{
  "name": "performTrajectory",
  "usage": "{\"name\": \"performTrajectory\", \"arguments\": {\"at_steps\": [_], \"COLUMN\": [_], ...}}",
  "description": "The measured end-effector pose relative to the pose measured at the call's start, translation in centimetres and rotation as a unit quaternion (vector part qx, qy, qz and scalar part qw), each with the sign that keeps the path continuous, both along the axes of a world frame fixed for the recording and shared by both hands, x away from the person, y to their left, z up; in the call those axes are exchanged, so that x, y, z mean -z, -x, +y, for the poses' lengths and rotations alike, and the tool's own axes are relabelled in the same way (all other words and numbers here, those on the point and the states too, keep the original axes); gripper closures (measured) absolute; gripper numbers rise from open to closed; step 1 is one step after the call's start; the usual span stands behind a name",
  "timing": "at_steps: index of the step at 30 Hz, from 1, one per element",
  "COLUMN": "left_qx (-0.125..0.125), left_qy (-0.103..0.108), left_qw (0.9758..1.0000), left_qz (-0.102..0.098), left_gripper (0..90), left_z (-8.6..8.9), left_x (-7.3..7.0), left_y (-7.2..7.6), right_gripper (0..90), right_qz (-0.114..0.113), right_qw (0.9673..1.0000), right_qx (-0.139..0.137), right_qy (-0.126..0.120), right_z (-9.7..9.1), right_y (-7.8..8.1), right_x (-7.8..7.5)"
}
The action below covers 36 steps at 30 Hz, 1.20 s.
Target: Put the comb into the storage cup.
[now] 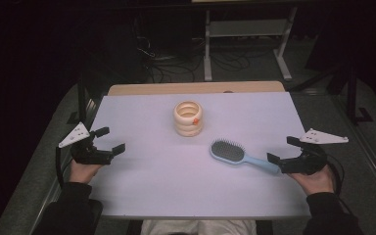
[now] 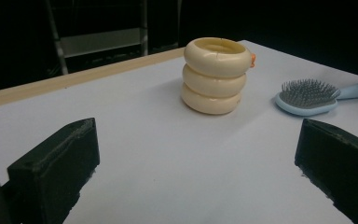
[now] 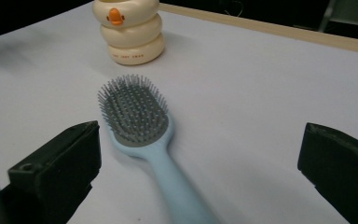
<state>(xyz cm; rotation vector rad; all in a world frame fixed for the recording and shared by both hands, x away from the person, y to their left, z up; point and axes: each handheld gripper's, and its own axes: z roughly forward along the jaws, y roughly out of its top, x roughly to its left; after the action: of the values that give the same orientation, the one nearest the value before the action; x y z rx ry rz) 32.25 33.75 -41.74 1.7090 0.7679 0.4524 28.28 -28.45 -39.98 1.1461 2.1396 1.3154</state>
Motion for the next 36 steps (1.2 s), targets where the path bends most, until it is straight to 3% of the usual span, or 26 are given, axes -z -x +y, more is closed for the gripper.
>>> {"name": "performTrajectory", "arguments": {"at_steps": [8, 21, 29, 36], "left_qx": [0.006, 0.010, 0.014, 0.015], "left_qy": [0.009, -0.001, 0.001, 0.006], "left_qw": [0.9999, 0.9999, 0.9999, 0.9999], "left_qz": [0.005, 0.004, 0.004, 0.006], "left_gripper": [0.0, 0.0, 0.0, 0.0], "left_z": [-0.1, -0.4, -0.5, -0.6], "left_x": [0.1, 0.1, 0.2, 0.2], "left_y": [0.0, 0.1, 0.2, 0.2], "right_gripper": [0.0, 0.0, 0.0, 0.0], "right_qz": [-0.001, 0.006, 0.012, 0.032], "right_qw": [1.0000, 0.9998, 0.9993, 0.9970], "right_qx": [0.004, -0.006, -0.024, -0.050], "right_qy": [0.001, 0.018, 0.026, 0.049], "right_z": [-0.1, 0.5, 1.5, 2.7], "right_y": [0.1, 0.0, -0.4, -1.3], "right_x": [0.0, -0.3, -0.6, -1.0]}}
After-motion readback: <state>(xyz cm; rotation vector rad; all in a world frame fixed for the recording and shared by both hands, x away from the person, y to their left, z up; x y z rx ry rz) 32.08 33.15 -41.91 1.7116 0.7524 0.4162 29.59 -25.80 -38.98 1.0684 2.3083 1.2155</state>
